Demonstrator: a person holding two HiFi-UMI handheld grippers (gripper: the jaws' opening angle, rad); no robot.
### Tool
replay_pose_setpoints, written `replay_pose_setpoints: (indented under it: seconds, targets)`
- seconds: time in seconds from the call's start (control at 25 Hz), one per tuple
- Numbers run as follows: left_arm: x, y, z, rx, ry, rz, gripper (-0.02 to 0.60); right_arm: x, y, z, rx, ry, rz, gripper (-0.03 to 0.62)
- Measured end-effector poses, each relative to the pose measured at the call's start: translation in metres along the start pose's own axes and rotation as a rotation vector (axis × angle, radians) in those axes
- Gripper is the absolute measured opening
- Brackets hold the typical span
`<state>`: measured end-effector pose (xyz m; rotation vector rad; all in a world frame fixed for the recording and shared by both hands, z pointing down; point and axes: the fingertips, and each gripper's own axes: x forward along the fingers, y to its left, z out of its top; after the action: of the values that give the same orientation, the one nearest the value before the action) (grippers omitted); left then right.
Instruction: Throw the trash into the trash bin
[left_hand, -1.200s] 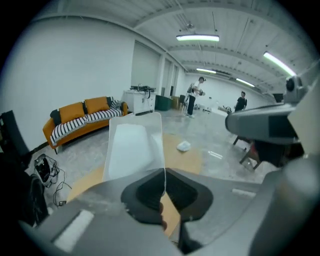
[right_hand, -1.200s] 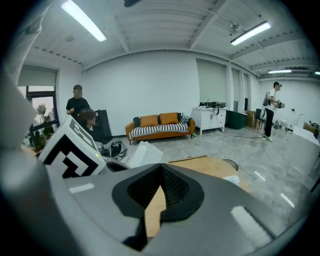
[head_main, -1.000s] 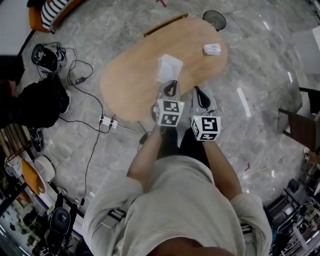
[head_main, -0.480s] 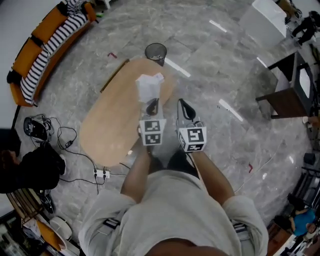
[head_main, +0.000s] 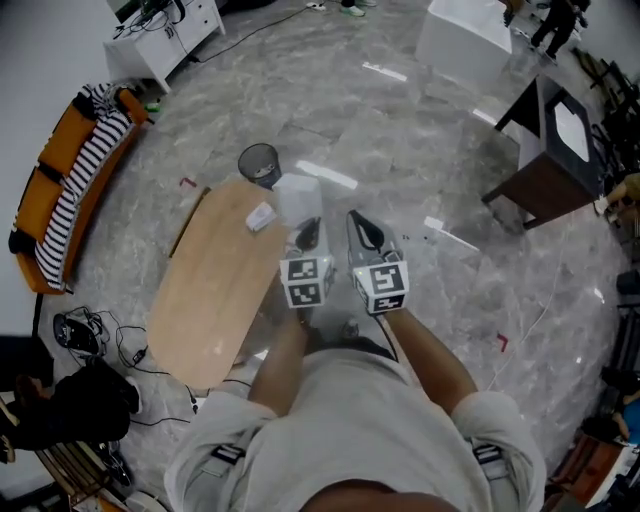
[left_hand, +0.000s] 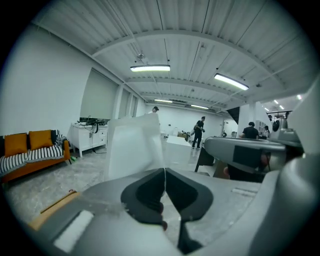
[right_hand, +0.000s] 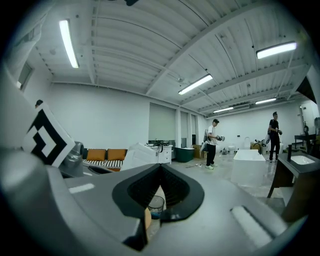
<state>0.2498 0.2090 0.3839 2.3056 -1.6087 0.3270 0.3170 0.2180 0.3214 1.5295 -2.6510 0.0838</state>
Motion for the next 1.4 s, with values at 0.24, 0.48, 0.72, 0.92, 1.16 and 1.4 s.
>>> replay_pose_setpoints:
  seconds: [0.24,0.48,0.72,0.92,1.16,1.4]
  targets:
    - [0.043,-0.002,0.018,0.019,0.005,-0.005,0.021,0.020,-0.041,0.000,0.017,-0.002,-0.007,0.008]
    - [0.109,0.009,0.037,0.003,-0.008,0.002,0.021,0.074,-0.078,-0.003,0.001,0.004,0.007,0.008]
    - [0.183,0.056,0.061,-0.061,0.008,0.055,0.021,0.155,-0.123,0.001,-0.008,0.044,0.038,0.008]
    - [0.243,0.085,0.080,-0.103,0.015,0.055,0.021,0.234,-0.142,0.002,-0.045,0.088,0.098,0.008]
    - [0.276,0.146,0.093,-0.151,0.006,0.132,0.021,0.319,-0.130,0.001,-0.074,0.106,0.200,0.008]
    - [0.281,0.219,0.100,-0.213,-0.015,0.308,0.021,0.392,-0.091,0.002,-0.083,0.101,0.392,0.008]
